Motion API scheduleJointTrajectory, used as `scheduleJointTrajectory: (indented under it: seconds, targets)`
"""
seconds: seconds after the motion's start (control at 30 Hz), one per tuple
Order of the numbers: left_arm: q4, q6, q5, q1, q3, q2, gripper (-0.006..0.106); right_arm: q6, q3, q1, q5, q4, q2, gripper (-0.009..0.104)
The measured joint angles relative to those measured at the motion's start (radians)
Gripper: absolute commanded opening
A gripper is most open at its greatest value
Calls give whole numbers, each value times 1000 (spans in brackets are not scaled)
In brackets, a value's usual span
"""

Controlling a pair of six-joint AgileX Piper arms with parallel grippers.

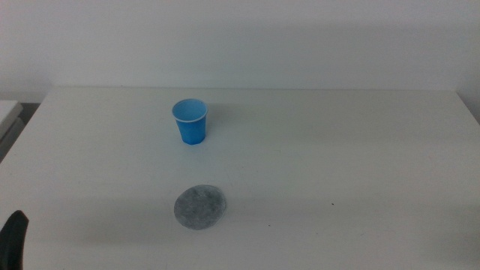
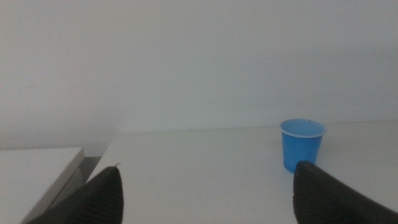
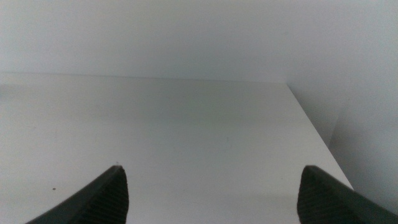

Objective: Place an empty cup on a cup mat.

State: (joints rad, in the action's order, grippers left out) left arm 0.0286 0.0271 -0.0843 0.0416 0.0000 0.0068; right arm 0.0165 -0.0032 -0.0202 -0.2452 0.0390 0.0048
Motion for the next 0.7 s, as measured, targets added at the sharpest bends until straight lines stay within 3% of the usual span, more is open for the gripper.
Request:
scheduleJointTrajectory:
  seconds: [0.13,0.4,0.57,0.7]
  targets:
    - [0,-2,-85,0,-123,143,94,0,0,0,0,0,0,93]
    - [-17,-2,-421,0,-681,684,94,0,0,0,0,0,0,93]
    - [-111,-17,-646,0,-977,987,94,0,0,0,0,0,0,93]
    - [-150,-34,-689,41,-1154,1194,94,0,0,0,0,0,0,93]
